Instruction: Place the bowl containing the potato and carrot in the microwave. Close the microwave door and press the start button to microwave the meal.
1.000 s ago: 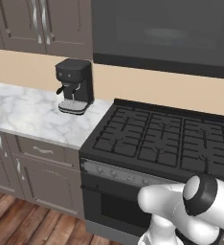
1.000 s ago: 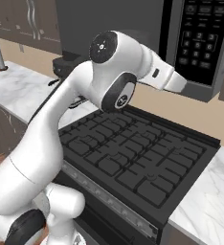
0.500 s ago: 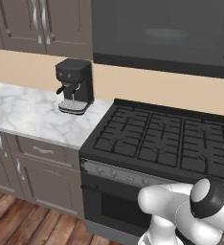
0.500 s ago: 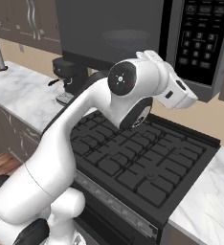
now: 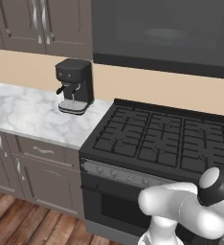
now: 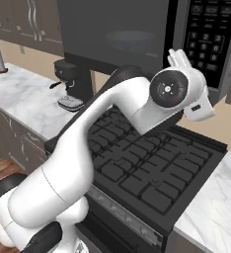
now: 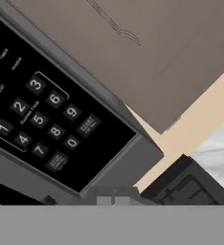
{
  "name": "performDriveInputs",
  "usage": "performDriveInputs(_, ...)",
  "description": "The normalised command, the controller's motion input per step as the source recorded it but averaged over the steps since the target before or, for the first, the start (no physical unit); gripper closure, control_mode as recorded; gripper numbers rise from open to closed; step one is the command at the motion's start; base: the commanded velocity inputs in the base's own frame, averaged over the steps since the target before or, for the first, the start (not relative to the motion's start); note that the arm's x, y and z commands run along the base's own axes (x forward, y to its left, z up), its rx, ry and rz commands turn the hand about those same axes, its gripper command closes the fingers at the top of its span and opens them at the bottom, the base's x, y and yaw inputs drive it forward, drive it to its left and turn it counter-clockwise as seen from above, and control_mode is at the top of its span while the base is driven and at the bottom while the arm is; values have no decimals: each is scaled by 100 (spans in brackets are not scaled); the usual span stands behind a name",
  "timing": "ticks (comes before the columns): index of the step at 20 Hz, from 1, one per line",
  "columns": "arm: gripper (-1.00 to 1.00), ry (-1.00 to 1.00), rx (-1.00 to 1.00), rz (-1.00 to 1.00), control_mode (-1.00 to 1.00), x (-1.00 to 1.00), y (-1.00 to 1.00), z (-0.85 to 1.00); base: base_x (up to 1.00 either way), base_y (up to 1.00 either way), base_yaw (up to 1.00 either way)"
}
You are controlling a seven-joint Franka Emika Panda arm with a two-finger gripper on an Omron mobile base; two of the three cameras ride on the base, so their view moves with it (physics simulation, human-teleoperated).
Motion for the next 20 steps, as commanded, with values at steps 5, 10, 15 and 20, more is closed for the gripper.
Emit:
performDriveInputs(5,100,0,11,11,-100,-6,0,7,0,0,0)
performDriveInputs(10,100,0,4,4,-100,25,0,6,0,0,0)
performDriveInputs(15,100,0,7,1,-100,46,0,0,0,0,0)
performDriveInputs(20,100,0,10,0,-100,25,-23,0,0,0,0)
